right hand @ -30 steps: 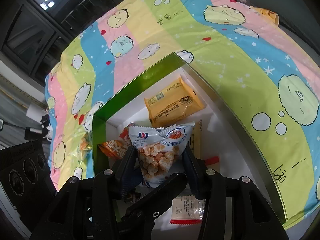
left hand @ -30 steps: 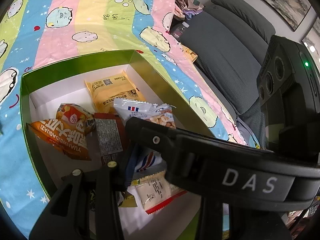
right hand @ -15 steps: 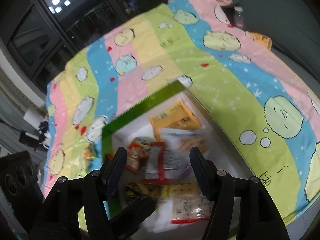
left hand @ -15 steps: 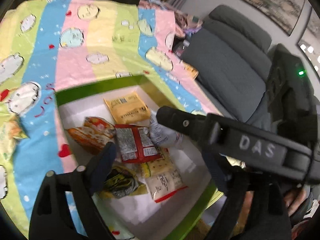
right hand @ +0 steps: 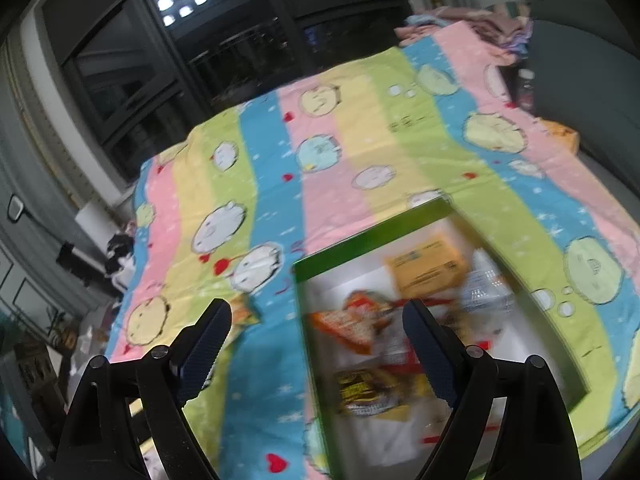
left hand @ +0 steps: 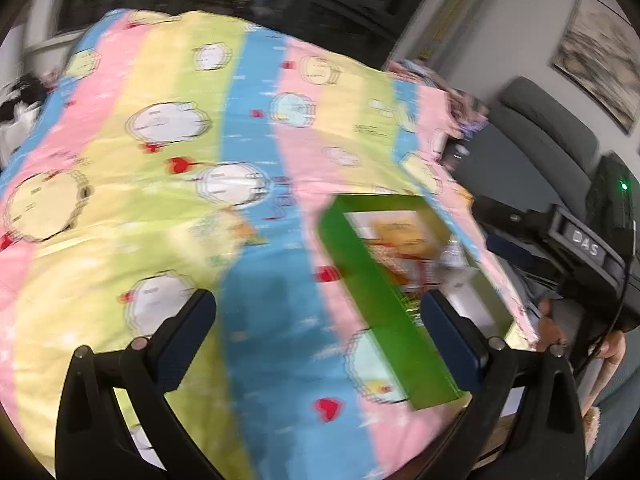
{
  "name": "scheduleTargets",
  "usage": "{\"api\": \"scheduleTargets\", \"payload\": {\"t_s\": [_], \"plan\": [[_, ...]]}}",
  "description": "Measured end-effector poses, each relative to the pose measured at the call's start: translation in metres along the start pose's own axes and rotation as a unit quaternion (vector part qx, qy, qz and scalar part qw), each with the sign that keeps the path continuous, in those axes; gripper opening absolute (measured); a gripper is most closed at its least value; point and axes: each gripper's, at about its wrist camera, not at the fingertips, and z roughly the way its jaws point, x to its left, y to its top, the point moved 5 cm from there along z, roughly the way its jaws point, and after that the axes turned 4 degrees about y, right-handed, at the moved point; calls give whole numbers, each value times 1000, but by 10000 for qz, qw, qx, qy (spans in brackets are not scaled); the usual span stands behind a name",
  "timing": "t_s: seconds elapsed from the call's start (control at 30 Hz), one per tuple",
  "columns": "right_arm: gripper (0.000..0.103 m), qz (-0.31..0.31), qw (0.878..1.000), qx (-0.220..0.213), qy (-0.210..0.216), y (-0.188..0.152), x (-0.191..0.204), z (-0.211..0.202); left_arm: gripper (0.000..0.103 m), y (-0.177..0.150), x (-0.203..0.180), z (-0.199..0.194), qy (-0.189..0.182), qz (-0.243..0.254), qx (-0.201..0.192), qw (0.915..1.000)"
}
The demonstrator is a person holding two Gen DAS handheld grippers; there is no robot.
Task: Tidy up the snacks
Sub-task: 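Open the right tool and move it to the corn snack bag, then grasp the yellow-green corn snack bag with the right tool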
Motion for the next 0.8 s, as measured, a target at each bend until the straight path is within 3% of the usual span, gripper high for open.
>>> {"api": "scheduleTargets", "payload": {"t_s": [0.2, 0.3, 0.43, 0.57, 0.8], "plan": [[88, 87, 9969, 636, 458, -23, 40, 41, 102, -9, 84, -4, 758, -576, -78, 9954], [88, 84, 9923, 1100, 558, -36, 60, 66, 102, -12, 131, 5, 1204, -1014, 57, 9875], [88, 255, 9841, 1665, 562, -49, 81, 105, 102, -11, 164, 0, 1854, -1351, 9, 9733], [88, 419, 9756, 2136, 281, -60, 98, 153, 102, -13, 174, 0, 1985, -1409, 129, 9698], [88, 405, 9717, 2248, -609, -59, 99, 211, 102, -13, 170, -2, 1939, -1294, 122, 9724]]}}
